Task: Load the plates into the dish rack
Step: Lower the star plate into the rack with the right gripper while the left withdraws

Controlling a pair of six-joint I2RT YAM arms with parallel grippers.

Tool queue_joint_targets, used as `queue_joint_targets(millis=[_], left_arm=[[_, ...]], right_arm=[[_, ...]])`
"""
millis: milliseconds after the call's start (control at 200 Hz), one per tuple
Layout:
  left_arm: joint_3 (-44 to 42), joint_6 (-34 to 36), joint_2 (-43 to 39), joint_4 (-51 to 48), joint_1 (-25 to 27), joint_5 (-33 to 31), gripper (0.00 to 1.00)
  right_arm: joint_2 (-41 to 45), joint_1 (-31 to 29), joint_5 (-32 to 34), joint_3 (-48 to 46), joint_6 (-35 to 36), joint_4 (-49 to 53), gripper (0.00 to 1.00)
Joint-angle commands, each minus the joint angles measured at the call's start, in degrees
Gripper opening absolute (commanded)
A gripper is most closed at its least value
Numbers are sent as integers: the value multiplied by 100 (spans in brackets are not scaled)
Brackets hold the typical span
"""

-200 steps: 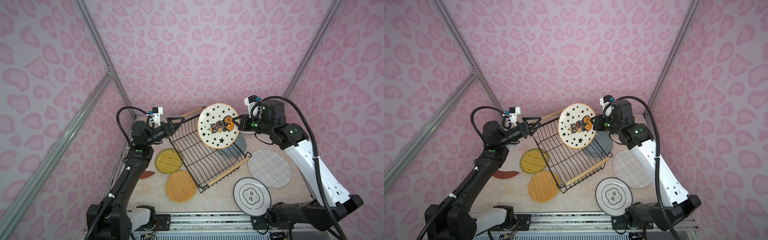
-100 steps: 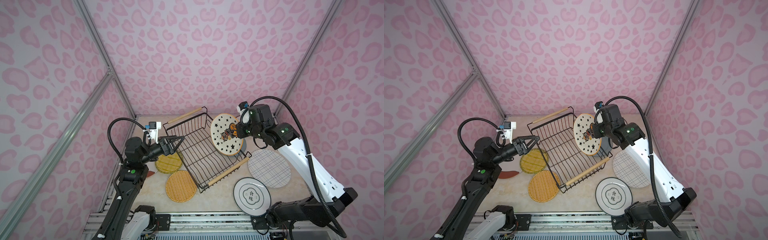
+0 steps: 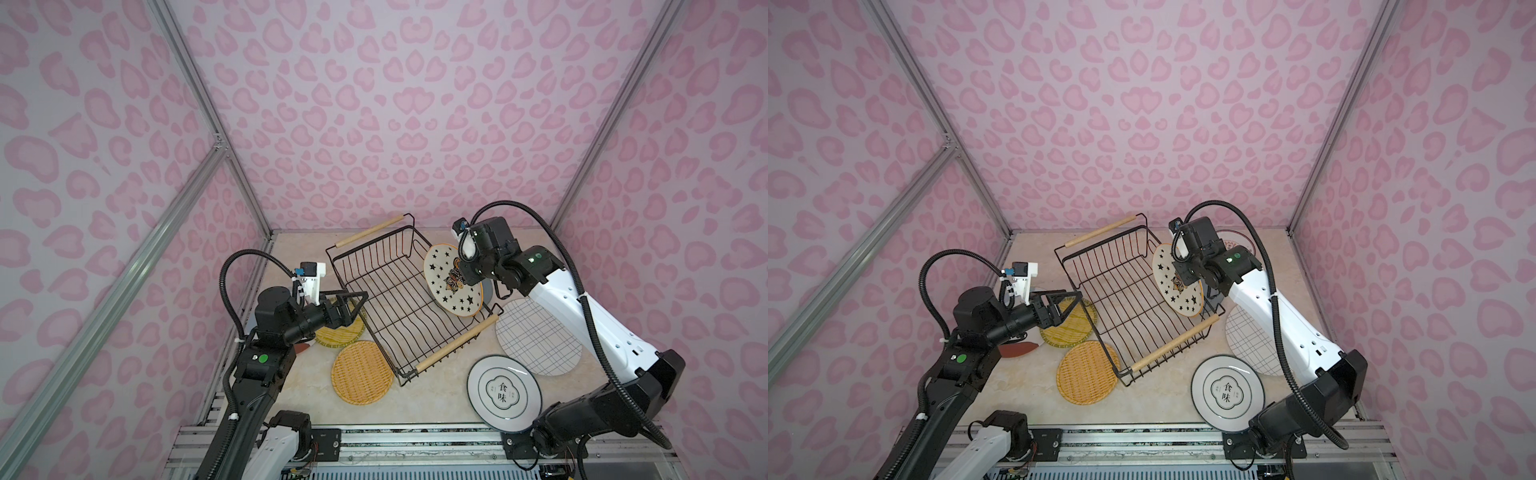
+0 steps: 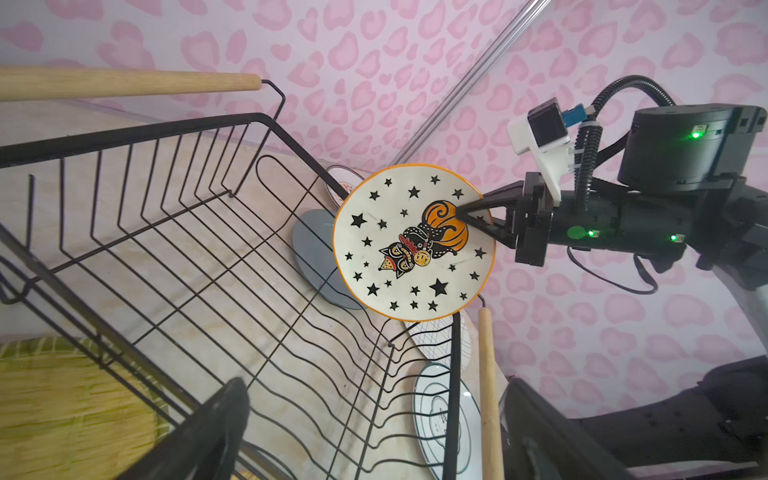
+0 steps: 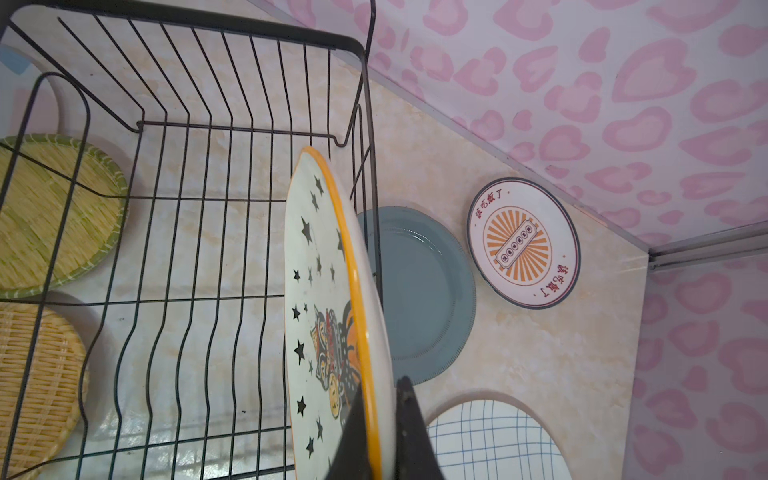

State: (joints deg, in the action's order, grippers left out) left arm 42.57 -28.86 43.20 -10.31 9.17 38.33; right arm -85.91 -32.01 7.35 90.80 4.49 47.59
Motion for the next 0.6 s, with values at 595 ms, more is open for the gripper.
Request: queue_joint_targets(millis=[595], left_arm=[[-73,469,-207,-525,23,-265,98]], right_arm=[[-499,-150,981,-506,221,-1112,0]])
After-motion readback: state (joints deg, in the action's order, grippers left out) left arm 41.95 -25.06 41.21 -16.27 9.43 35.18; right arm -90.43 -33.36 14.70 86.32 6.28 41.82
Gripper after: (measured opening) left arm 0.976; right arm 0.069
